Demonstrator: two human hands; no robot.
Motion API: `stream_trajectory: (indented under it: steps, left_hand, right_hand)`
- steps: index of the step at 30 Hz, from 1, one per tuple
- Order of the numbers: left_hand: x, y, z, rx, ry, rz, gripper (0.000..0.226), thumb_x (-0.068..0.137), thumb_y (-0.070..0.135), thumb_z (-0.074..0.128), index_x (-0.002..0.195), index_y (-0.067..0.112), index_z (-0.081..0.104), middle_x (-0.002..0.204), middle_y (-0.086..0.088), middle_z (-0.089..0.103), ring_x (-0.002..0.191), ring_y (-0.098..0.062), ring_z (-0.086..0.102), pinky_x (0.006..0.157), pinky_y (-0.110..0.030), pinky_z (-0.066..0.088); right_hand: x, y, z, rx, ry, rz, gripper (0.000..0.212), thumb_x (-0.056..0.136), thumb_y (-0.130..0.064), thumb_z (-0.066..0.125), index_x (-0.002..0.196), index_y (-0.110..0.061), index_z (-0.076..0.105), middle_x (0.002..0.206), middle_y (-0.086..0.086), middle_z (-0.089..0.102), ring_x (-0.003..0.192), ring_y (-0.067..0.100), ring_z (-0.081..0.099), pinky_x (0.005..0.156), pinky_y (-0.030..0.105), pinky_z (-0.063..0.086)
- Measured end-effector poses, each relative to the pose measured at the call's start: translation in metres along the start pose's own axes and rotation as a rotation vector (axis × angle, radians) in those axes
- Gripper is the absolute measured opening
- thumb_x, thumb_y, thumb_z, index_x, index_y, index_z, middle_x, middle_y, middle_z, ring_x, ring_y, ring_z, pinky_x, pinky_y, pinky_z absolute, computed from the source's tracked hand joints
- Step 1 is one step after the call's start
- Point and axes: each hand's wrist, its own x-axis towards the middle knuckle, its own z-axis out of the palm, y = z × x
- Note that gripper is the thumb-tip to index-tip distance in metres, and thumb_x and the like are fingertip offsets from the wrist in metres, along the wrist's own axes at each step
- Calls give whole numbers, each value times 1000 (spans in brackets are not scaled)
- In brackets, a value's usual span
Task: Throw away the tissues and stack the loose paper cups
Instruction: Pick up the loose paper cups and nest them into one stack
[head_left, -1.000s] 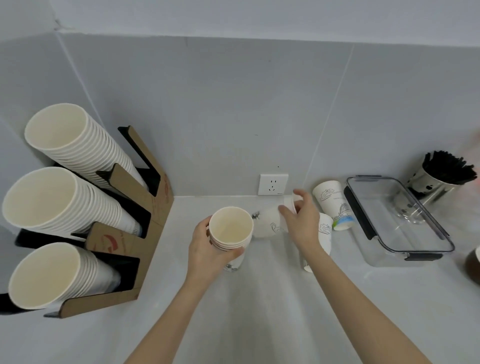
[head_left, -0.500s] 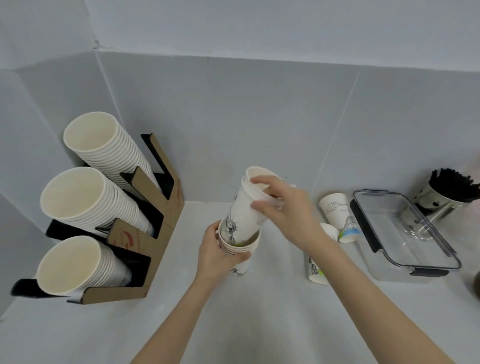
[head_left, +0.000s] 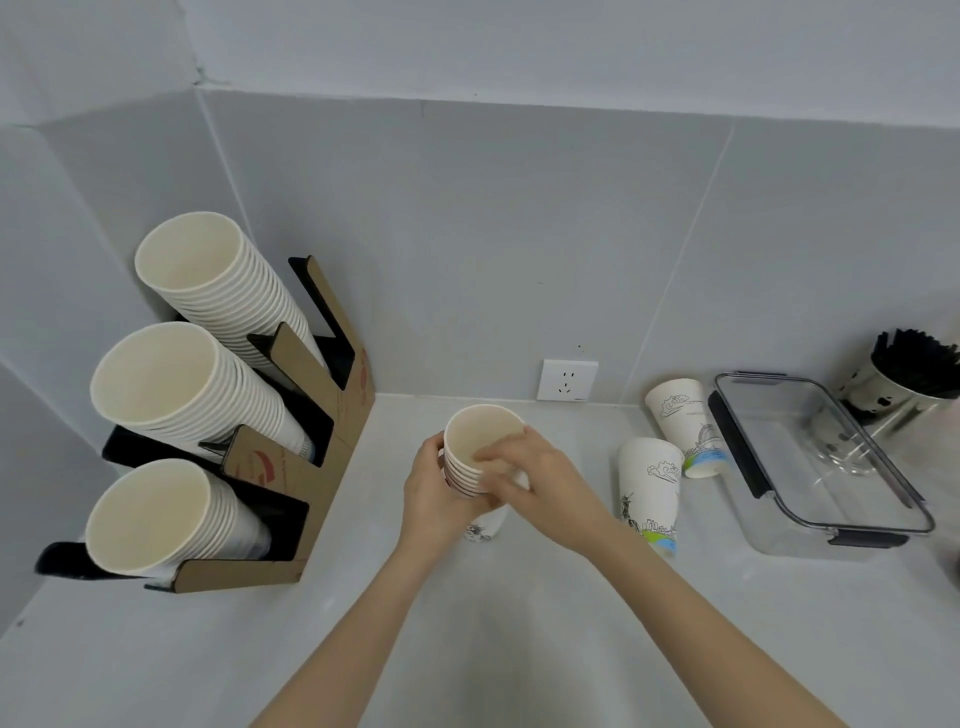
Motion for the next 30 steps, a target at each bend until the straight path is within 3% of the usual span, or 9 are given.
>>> stream_trajectory:
  steps: [2,5,8,13,17,20,23,26,30]
  left_hand:
    - [2,3,3,-10,14,-9,86,46,13,88,120,20,44,103,15,52,96,-5,52,84,-25,43]
    - [4,7,12,-15,6,-9,87,46,11,87,122,19,44,101,19,49,100,-7,49,85,-24,40]
    - [4,9,28,-16,-39,0,87,47,10,87,122,18,43,102,18,49,99,-4,48,82,-19,39]
    - [6,14,57,-17,-110,25,87,48,9,87,122,19,43,108,14,50,102,-3,48,76,-5,37]
    - [11,15,71,-29,-121,28,87,48,7,86,123,19,43,111,13,51,102,-3,49,69,3,42]
    - [14,13,74,-36,-126,32,86,48,7,86,122,20,43,114,11,51,105,-4,48,68,7,39]
    - [15,11,73,-30,-159,38,87,49,8,87,122,22,41,118,10,49,110,-6,47,70,3,41]
    - [15,12,72,-26,-177,44,88,51,10,86,124,21,38,120,8,48,113,-9,47,83,-10,40]
    - [14,8,73,-25,-178,48,87,50,13,87,122,24,39,125,6,50,116,-11,49,93,-25,43]
  right_hand:
    - [-2,7,-13,132,129,123,21,90,-19,54,108,-19,64,106,-6,61,108,8,49,88,-3,27]
    - [-8,33,-33,216,338,309,19,91,-15,50,104,-18,64,102,-9,61,102,10,52,88,18,37]
    - [-20,72,-47,237,498,519,20,89,-15,52,107,-13,60,106,-1,63,103,20,57,90,33,44]
    - [-39,135,-48,90,412,894,69,80,-29,65,136,-7,30,138,19,42,125,37,40,101,44,35]
    - [-44,154,-34,204,311,1016,101,73,-32,71,145,-15,2,139,24,35,124,41,42,104,47,36]
    - [-46,155,-29,248,280,978,99,68,-30,74,141,-15,9,135,17,46,118,35,49,99,42,41]
    - [-37,137,-44,276,390,819,97,64,-23,77,139,-18,16,132,9,50,117,30,51,96,37,41]
    - [-24,97,-81,364,537,580,101,64,-17,76,141,-27,11,129,1,51,111,21,54,96,36,45]
    - [-16,37,-125,404,561,248,109,68,-7,74,140,-39,-2,113,-21,46,92,-11,56,77,15,49]
